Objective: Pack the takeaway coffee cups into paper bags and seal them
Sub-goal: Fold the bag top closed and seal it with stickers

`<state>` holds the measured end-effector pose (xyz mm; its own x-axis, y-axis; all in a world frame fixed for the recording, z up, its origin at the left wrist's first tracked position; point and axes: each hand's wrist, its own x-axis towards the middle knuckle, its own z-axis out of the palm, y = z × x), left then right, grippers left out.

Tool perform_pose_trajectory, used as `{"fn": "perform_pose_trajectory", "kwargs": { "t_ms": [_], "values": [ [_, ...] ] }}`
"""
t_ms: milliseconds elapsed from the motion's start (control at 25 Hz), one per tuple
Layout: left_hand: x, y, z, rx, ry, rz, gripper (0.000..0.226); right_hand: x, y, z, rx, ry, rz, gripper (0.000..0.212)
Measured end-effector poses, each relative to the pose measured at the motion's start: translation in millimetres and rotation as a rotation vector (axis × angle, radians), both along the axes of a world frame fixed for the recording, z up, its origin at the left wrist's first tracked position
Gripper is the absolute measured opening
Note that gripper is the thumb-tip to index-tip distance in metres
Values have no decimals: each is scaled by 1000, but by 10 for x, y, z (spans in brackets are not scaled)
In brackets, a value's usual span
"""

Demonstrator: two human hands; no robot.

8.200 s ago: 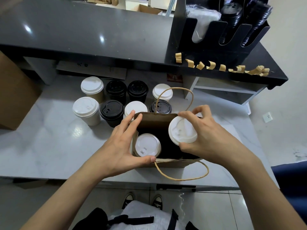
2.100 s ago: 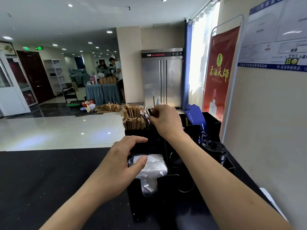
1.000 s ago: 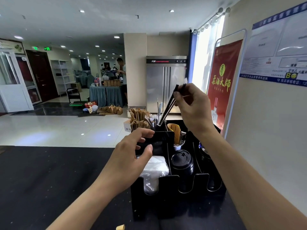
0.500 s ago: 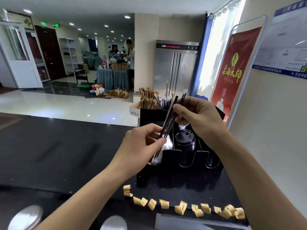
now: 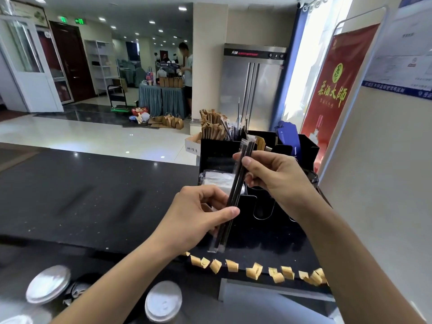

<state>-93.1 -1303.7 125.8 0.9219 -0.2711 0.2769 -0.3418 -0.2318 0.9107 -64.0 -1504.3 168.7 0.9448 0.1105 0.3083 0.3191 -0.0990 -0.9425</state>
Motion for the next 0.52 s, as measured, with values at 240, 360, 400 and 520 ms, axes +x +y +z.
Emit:
{"fn": "perform_pose_trajectory", "kwargs": {
  "t_ms": [240,360,400,520],
  "values": [
    [-64,-15,-39,-13,47,-18,20,-56,-11,-30,47,42,-36,26],
    [-164,-1,-94,20,52,-36,16,-198,22,-79,17,41,-25,23],
    [-212,11,-114,19,61,-46,15,-265,39,-105,-3,29,-25,22],
    [-382,66,-202,12,77,-58,14,-533,108,-200,-49,-20,-17,19]
  ]
}}
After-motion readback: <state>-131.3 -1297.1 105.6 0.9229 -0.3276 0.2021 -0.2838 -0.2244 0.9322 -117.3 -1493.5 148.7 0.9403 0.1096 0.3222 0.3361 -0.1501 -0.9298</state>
